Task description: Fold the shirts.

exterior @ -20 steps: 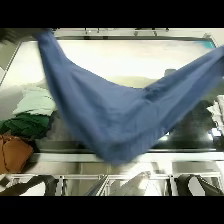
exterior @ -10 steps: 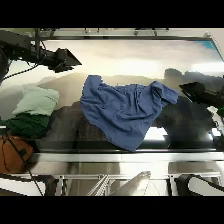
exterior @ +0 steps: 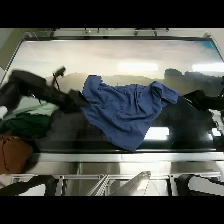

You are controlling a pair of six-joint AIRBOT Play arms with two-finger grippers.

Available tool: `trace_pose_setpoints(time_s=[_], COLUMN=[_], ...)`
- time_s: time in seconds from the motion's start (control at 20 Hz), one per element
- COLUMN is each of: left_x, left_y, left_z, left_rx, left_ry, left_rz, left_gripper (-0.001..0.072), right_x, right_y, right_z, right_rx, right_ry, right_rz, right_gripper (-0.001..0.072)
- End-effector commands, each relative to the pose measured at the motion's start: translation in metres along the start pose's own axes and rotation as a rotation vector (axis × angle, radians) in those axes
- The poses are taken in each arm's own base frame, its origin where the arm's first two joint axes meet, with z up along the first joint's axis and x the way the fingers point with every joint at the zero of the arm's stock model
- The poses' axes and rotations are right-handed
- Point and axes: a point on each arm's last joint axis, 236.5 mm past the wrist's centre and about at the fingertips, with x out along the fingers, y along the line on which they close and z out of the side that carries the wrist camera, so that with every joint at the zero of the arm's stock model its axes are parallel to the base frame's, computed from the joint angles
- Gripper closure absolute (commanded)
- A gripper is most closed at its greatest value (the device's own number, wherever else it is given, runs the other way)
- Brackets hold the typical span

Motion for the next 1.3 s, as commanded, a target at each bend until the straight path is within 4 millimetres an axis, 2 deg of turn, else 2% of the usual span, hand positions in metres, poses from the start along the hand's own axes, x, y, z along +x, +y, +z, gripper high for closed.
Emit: trace_pose_setpoints(time_s=[0.0,0.1,0.2,0.35,0.6,0.65,0.7,0.75,0.85,0.95,1.0,1.05,1.15,1.25], left_x=[0.062,0.084,0.098,0.114,0.159,0.169,0.179,0.188,0.200,0.203,0.199,0.193,0.170,0.140], left_y=[0.032,0.041,0.044,0.044,0.024,0.020,0.018,0.016,0.013,0.007,0.005,0.002,0.000,0.010], left_z=[-0.063,-0.084,-0.089,-0.081,-0.063,-0.062,-0.063,-0.064,-0.069,-0.069,-0.067,-0.064,-0.061,-0.057], left_rx=[-0.195,-0.245,-0.245,-0.231,-0.159,-0.142,-0.130,-0.123,-0.110,-0.097,-0.089,-0.075,-0.032,-0.032], left_ry=[-0.037,-0.055,-0.088,-0.107,-0.028,-0.011,0.008,0.028,0.068,0.084,0.075,0.066,0.065,0.041], left_rz=[0.021,0.034,0.061,0.099,0.128,0.133,0.139,0.144,0.147,0.140,0.137,0.133,0.137,0.147], left_gripper=[0.0007,0.0007,0.0007,0.0007,0.0009,0.0078,0.0293,0.0469,0.0494,0.0497,0.0637,0.0685,0.0685,0.0685], right_x=[0.004,0.004,0.004,0.004,0.004,0.004,0.004,0.004,0.004,0.004,0.004,0.004,0.004,0.005], right_y=[-0.010,-0.009,-0.007,0.001,0.007,0.007,0.007,0.007,0.007,0.006,0.005,0.004,0.000,-0.001], right_z=[-0.007,-0.005,-0.004,-0.003,0.000,0.000,0.000,0.000,0.000,0.001,0.002,0.002,0.005,0.004], right_rx=[0.024,0.010,0.008,0.004,0.002,-0.003,-0.003,-0.003,-0.002,-0.002,-0.002,-0.002,-0.002,0.007], right_ry=[0.041,0.039,0.032,0.031,0.017,0.016,0.016,0.016,0.016,0.013,0.010,0.007,-0.006,0.001], right_rz=[-0.022,-0.020,-0.011,0.020,0.047,0.048,0.048,0.047,0.047,0.044,0.040,0.037,0.020,0.020], right_gripper=[0.0212,0.0212,0.0212,0.0212,0.0212,0.0213,0.0213,0.0212,0.0212,0.0212,0.0212,0.0212,0.0212,0.0213])
